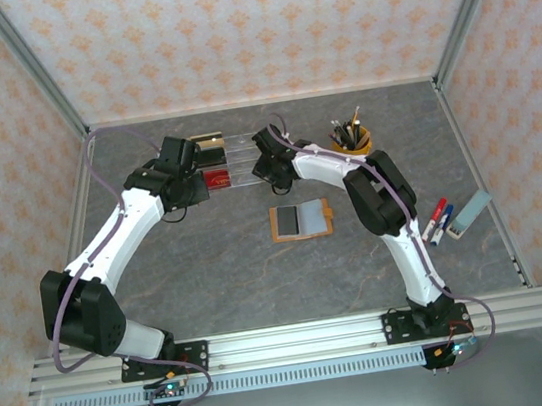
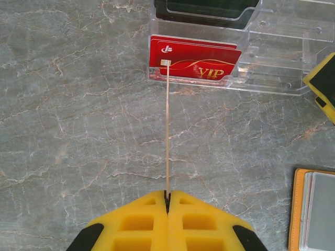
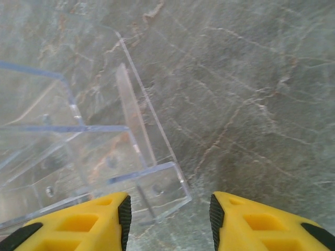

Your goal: Take the credit cards out of the card holder

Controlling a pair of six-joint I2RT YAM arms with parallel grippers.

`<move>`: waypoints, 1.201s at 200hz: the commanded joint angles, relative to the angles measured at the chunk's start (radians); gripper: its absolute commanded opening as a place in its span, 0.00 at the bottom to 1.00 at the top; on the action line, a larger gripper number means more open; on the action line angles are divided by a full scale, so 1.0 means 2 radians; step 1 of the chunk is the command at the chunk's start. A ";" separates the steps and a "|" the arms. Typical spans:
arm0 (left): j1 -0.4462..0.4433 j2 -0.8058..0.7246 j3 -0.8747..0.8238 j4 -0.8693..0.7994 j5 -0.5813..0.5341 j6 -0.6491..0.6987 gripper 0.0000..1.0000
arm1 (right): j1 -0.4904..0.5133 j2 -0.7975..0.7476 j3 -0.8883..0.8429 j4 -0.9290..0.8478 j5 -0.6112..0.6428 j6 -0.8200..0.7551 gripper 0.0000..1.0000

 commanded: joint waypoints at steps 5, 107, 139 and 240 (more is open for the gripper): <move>0.004 -0.006 0.002 -0.010 0.006 0.011 0.00 | 0.001 0.005 0.014 -0.043 0.039 -0.004 0.45; -0.001 0.000 0.051 0.010 0.081 0.084 0.00 | -0.032 -0.075 -0.097 -0.053 0.057 -0.112 0.42; -0.011 0.016 0.070 0.032 0.097 0.134 0.00 | -0.046 -0.074 -0.093 -0.052 0.039 -0.143 0.41; -0.037 0.127 0.190 0.054 0.023 0.357 0.00 | -0.052 -0.010 0.024 -0.081 0.054 -0.207 0.42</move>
